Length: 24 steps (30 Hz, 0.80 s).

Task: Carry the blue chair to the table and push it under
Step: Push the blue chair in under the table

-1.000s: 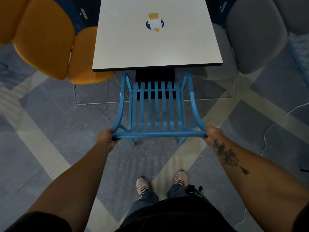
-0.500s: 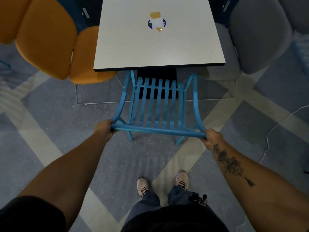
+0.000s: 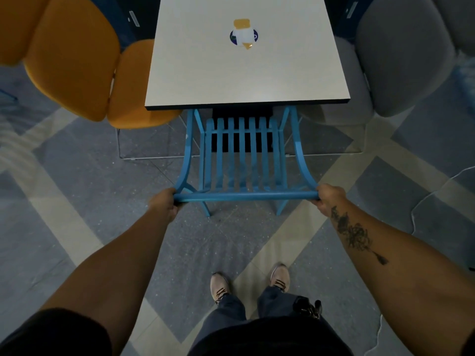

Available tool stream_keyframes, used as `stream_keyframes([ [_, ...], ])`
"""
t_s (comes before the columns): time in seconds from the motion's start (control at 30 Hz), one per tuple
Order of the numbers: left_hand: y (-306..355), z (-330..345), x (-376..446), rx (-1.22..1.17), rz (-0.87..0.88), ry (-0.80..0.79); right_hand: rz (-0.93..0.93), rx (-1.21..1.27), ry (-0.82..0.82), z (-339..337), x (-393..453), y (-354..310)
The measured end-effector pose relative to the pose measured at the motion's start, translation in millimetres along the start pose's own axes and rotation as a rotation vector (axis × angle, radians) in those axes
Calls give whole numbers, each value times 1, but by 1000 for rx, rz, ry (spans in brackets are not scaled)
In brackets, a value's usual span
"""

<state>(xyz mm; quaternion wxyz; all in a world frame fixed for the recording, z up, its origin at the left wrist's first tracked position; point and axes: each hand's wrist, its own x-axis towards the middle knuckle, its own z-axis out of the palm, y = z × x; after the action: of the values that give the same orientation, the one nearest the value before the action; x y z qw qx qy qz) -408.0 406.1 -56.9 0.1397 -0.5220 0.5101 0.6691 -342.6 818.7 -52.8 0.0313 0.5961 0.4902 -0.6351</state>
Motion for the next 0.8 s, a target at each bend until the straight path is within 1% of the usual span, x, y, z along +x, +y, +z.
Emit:
stream_keyframes([
  [0.1, 6, 4, 2, 8, 24, 2, -12, -21, -32, 5, 4, -1],
  [0.27, 11, 4, 0, 79, 22, -5, 15, -17, -38, 6, 6, -1],
  [0.4, 11, 2, -3, 93, 26, -2, 26, -11, -48, 6, 4, 1],
  [0.63, 11, 1, -8, 97, -6, -16, 30, 19, -19, 7, 4, 2],
  [0.73, 12, 2, -10, 113, 7, -14, 6, -32, 9, 9, 4, 5],
  [0.8, 10, 2, -10, 181, 43, -2, -19, -106, 34, 8, 6, 6],
])
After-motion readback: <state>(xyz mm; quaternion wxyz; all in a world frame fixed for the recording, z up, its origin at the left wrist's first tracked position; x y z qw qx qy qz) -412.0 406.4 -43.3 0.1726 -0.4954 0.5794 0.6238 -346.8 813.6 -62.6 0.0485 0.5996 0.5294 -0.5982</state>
